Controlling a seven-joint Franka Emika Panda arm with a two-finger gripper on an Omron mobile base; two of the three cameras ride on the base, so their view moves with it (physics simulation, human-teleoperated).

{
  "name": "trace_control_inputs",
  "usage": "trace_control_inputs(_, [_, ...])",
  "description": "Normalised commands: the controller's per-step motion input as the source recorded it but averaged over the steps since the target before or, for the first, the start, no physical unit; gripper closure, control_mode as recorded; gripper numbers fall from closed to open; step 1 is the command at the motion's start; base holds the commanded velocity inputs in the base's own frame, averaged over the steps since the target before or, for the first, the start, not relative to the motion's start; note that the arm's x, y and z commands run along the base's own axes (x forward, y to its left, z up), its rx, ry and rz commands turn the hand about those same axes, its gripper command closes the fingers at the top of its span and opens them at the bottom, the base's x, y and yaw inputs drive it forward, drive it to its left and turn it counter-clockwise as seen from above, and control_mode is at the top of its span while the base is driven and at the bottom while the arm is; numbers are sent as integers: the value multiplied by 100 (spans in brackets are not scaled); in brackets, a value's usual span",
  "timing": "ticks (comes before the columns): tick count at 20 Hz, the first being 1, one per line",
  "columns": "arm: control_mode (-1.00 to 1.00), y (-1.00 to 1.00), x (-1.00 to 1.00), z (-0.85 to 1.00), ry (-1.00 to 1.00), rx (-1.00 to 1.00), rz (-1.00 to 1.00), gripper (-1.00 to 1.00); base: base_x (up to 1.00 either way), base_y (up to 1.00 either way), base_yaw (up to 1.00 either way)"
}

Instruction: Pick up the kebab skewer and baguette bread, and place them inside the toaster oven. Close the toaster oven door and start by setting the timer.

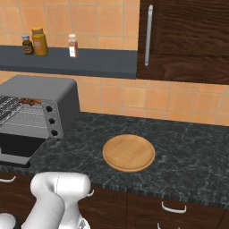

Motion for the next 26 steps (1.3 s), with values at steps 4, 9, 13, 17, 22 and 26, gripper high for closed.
trace_control_inputs(4, [-100, 24, -52, -22, 1, -4, 0, -100, 0, 0, 0])
trace_control_inputs(9, [-100, 57, -3, -44, 0, -7, 0, -100, 0, 0, 0])
trace_control_inputs(13, [-100, 31, 0, -44, 1, -6, 0, -100, 0, 0, 0])
trace_control_inputs(17, [-100, 18, -6, -25, 0, -1, 0, -100, 0, 0, 0])
trace_control_inputs(22, [-100, 2, -2, -36, 0, 1, 1, -100, 0, 0, 0])
trace_control_inputs(26, [-100, 0, 4, -20, 0, 1, 2, -100, 0, 0, 0])
